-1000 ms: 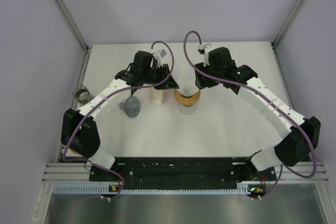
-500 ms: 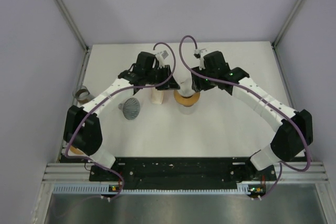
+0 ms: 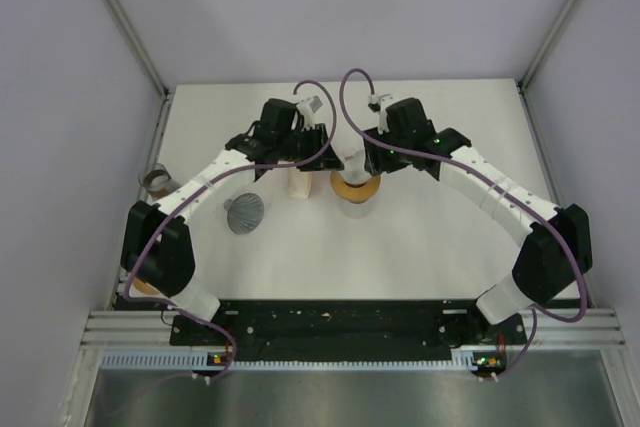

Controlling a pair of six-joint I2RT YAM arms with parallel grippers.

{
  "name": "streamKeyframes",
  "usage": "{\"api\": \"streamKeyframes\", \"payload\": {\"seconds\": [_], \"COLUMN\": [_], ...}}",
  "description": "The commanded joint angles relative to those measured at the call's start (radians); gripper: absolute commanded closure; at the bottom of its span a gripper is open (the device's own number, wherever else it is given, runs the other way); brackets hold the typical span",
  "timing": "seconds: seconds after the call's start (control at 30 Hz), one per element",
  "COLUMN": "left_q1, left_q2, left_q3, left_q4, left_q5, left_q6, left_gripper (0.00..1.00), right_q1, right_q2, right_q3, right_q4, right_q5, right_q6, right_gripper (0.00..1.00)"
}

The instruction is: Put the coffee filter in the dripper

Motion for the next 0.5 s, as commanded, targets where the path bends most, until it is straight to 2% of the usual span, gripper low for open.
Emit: {"api": "streamKeyframes", "payload": {"seconds": [0.0, 0.47], "left_q1": [-0.001, -0.001], "left_q2": [-0.016, 0.018], "left_q3": [0.016, -0.001], "left_q4": [-0.017, -0.01], "left_q5": [-0.047, -0.047], "left_q6": [0.04, 0.043], "left_gripper": [0.62, 0.63], "right_q1": [-0.012, -0.012], "right_q2": [0.025, 0.053], "right_q3": [-0.023, -0.012], "right_q4": [0.006, 0.011], "right_q5": [-0.006, -0.022], "right_q6": [-0.01, -0.017], "right_gripper": [0.49, 0.49]}}
